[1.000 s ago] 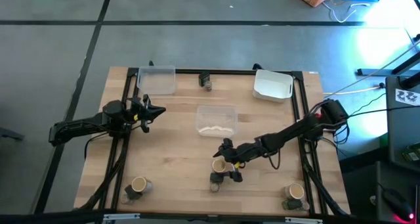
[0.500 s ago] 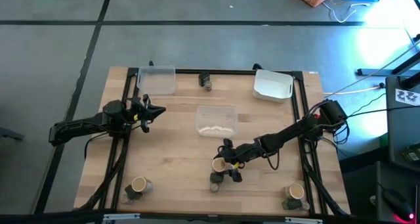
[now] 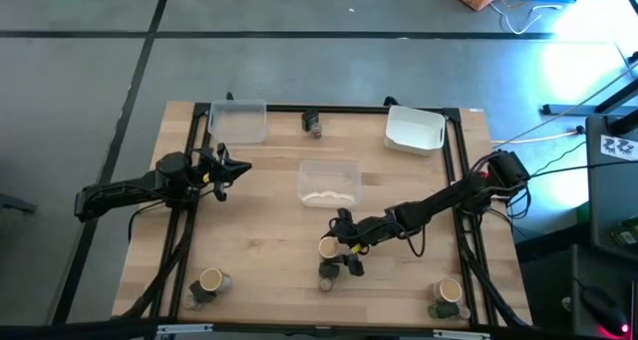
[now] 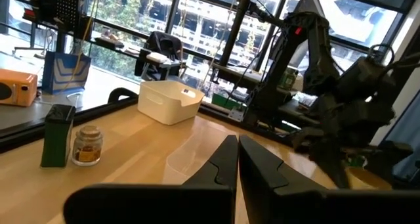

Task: Sort spices by type
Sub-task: Put the gold seasoning bottle into the bottom transparent bin

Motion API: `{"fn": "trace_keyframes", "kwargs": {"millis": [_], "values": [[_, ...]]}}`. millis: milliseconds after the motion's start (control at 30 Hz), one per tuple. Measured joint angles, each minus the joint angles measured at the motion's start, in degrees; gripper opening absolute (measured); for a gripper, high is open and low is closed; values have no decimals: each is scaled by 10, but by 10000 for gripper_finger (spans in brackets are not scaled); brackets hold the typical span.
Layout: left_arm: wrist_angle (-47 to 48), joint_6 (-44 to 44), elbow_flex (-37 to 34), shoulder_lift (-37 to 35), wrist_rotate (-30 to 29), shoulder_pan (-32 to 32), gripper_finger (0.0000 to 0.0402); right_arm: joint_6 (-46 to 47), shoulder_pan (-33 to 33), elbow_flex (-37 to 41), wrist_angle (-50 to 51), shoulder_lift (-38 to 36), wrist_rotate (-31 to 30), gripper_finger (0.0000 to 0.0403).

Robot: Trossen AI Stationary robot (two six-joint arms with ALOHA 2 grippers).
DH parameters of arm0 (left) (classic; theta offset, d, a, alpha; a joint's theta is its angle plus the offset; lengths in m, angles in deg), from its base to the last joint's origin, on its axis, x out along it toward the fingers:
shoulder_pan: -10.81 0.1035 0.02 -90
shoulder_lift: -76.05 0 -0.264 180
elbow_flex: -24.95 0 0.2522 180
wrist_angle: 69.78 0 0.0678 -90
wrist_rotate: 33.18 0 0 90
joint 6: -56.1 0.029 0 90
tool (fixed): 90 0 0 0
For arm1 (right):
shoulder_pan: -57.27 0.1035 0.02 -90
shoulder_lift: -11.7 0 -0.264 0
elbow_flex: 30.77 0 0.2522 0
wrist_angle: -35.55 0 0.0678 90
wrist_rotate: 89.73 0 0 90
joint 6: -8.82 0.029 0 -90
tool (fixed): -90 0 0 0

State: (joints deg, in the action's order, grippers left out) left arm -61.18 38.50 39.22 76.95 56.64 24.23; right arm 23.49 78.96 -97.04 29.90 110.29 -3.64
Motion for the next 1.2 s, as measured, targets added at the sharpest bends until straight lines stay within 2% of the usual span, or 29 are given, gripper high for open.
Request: {"fn": "trace_keyframes", "kwargs": {"millis": [200, 500, 800, 967, 1200], "values": [[0, -2, 0, 1, 0, 0, 4, -31, -1, -42, 102, -30, -42, 283], [1, 0, 0, 4, 0, 0, 4, -46, -9, -55, 166, -94, -112, 291], [0, -5, 0, 3, 0, 0, 4, -66, -72, -56, 243, -160, -171, 289], [2, -4, 0, 4, 0, 0, 4, -88, -116, -41, 248, -161, -175, 286], [2, -4, 0, 4, 0, 0, 4, -87, -179, 19, 193, -161, -175, 290]]}}
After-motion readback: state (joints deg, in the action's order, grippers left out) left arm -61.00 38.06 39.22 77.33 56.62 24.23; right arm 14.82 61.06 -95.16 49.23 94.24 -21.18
